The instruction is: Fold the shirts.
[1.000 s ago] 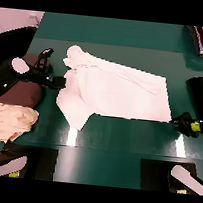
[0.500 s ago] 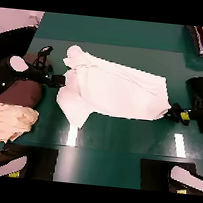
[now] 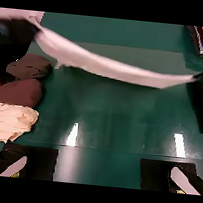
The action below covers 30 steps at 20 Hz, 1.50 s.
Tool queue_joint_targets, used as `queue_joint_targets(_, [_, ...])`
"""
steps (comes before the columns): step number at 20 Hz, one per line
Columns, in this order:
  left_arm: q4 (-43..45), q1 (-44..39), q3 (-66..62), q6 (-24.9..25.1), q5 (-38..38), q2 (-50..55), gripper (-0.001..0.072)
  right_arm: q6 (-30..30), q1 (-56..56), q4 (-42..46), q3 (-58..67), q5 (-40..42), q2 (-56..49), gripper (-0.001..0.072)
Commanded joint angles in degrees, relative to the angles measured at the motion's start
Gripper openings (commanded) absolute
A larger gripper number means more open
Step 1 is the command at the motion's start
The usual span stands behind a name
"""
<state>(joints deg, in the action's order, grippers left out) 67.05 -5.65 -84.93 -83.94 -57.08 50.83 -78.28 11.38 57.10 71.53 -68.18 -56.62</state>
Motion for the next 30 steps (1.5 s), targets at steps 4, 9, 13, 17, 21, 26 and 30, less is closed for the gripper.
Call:
queue_joint_targets(4, [0.4,0.0,-31.5,-3.5,-1.6,-4.0,0.0020,-0.1,-0.1,3.8,27.8,0.3,11.5,0.0012])
queue_joint_targets(9, [0.5,0.0,-41.2,-3.7,-0.2,-4.0,0.0020,-2.4,-0.1,12.9,44.7,-6.9,9.7,0.0011])
queue_joint_targets(13, [2.8,0.0,-31.3,-5.6,-3.7,-3.2,0.0020,-2.5,-0.1,13.0,50.9,-15.1,1.6,0.0010])
queue_joint_targets(17, [2.9,0.0,-15.5,-6.3,-9.1,3.0,0.0021,-2.5,-1.3,13.5,40.7,-20.0,-7.3,0.0010])
queue_joint_targets(21, [2.6,0.0,-6.5,-6.3,-8.9,16.1,0.0020,-2.5,-7.7,20.2,31.4,-21.2,-20.4,0.0010])
queue_joint_targets(26, [2.7,0.0,-5.8,-3.8,-0.3,35.1,0.0021,-2.5,-11.1,23.9,31.3,-19.3,-39.0,0.0010])
queue_joint_targets(30, [1.1,1.9,-8.0,-4.1,9.6,41.7,0.0021,-2.5,-11.1,23.6,39.2,-14.4,-47.5,0.0011])
